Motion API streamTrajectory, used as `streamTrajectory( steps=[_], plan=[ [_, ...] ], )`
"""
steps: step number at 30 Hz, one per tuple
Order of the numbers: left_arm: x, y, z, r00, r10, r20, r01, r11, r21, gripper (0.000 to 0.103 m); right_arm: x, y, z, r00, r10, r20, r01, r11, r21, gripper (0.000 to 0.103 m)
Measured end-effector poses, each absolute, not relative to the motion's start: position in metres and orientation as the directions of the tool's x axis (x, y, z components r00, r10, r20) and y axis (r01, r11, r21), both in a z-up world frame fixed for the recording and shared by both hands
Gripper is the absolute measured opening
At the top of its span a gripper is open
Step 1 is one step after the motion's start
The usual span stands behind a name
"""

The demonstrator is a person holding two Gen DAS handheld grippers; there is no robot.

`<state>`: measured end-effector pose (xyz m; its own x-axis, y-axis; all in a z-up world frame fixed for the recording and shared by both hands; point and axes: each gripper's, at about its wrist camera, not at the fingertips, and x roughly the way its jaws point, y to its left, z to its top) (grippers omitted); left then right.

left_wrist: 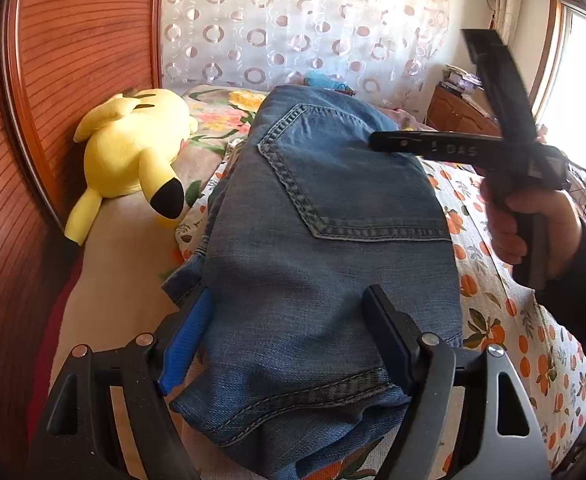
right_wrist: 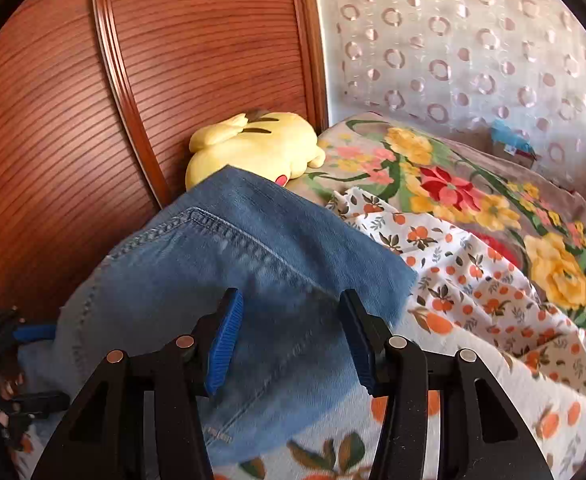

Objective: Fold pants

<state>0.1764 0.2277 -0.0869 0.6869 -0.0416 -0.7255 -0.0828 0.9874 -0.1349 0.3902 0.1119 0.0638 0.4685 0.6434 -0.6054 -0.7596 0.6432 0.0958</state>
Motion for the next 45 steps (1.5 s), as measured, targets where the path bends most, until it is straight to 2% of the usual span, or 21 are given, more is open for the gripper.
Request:
streamTrajectory(
  steps=[9, 16, 18, 19, 21, 28, 45],
  plan=[
    [0.16, 0.212, -0.058, 0.729, -0.002, -0.684, -0.086, 0.992, -0.095, 0.078, 0.34, 0.064, 0.08, 0.528, 0.628, -0.572, -0.718, 0.69, 0.095, 0.052],
    [0.152, 0.177, -0.036, 0.762, -0.069, -0.644, -0.009, 0.993, -0.117, 0.078, 0.282, 0.012, 0.093, 0.587, 0.608, -0.534, -0.681, 0.728, 0.082, 0.052],
    [0.151, 0.165, -0.031, 0.769, -0.082, -0.634, 0.011, 0.993, -0.115, 0.08, 0.266, -0.002, 0.097, 0.603, 0.596, -0.531, -0.671, 0.738, 0.066, 0.052],
    [0.151, 0.16, -0.029, 0.771, -0.09, -0.631, 0.02, 0.993, -0.118, 0.084, 0.259, -0.006, 0.098, 0.61, 0.591, -0.529, -0.668, 0.742, 0.059, 0.052],
    [0.15, 0.151, -0.025, 0.778, -0.112, -0.618, 0.041, 0.991, -0.127, 0.085, 0.244, -0.019, 0.101, 0.621, 0.583, -0.524, -0.662, 0.748, 0.048, 0.052],
    [0.147, 0.125, -0.007, 0.8, -0.079, -0.595, 0.028, 0.995, -0.094, 0.091, 0.202, -0.059, 0.114, 0.653, 0.566, -0.503, -0.633, 0.773, 0.047, 0.052],
    [0.115, 0.053, 0.044, 0.863, -0.067, -0.501, 0.069, 0.998, -0.014, 0.091, 0.115, -0.12, 0.137, 0.753, 0.517, -0.407, -0.549, 0.835, 0.043, 0.065]
  ],
)
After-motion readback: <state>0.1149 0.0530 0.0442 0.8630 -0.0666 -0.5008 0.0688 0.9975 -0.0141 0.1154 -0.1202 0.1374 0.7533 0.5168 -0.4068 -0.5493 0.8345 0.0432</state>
